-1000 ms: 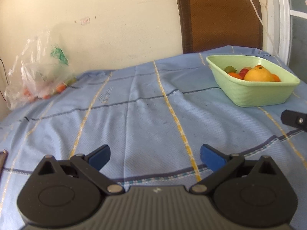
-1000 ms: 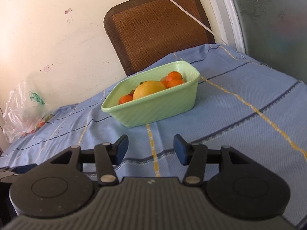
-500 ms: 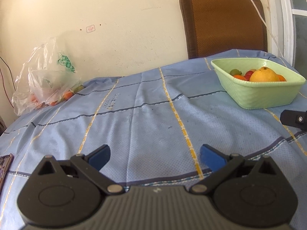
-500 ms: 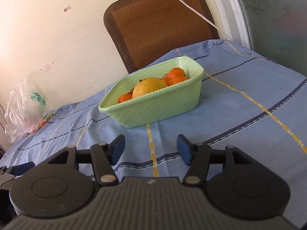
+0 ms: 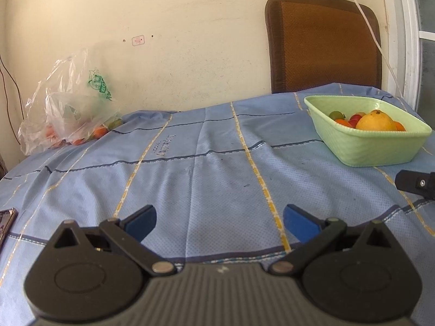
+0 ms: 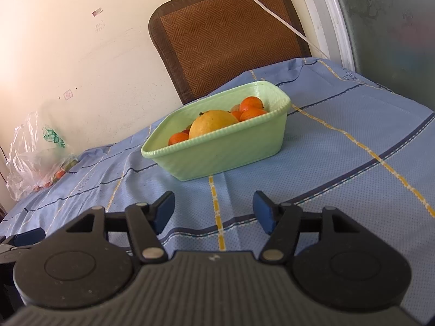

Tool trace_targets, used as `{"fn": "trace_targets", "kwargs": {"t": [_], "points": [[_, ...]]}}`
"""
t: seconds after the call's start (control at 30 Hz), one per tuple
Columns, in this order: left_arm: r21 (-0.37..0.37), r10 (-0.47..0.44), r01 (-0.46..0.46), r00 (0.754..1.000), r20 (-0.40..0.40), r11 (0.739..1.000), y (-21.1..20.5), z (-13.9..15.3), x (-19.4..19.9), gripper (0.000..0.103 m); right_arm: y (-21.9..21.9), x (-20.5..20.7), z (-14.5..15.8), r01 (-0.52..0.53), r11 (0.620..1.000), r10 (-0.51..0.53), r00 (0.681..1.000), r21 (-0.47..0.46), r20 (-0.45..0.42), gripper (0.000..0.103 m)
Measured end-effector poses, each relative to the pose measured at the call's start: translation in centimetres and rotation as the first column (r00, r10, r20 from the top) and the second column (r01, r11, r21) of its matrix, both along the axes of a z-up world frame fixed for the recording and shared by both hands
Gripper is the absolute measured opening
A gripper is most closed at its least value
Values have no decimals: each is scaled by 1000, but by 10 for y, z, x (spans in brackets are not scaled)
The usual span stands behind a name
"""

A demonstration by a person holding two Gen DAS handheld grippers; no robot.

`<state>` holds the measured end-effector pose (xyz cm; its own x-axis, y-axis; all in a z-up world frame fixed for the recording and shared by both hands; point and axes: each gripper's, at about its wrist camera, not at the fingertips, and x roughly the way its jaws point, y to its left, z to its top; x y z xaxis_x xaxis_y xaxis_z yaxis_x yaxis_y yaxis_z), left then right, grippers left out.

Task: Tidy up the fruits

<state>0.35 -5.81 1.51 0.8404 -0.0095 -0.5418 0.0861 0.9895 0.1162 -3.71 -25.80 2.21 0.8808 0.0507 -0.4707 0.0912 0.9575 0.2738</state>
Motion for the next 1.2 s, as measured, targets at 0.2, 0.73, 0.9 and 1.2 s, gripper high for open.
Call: {"fn": "trace_targets", "kwargs": {"t": [0.2, 0.73, 0.9, 1.2], "points": [[-8, 11, -11, 1000, -5, 1000, 1, 0, 1, 103, 0, -1, 0, -5, 1000, 5, 1000, 4, 4, 68], [9, 36, -36, 999, -38, 999, 0, -2, 6, 103, -2, -3, 1, -33, 999, 32, 999, 18, 23, 69], [6, 36, -35, 998, -51, 999, 0, -1, 4, 103, -3, -4, 2, -47, 999, 46, 998, 26, 37, 69], [-5, 49, -49, 998, -40, 999, 1, 10, -3, 103, -7, -6, 3, -68, 996, 65, 997, 55, 50, 71]]}}
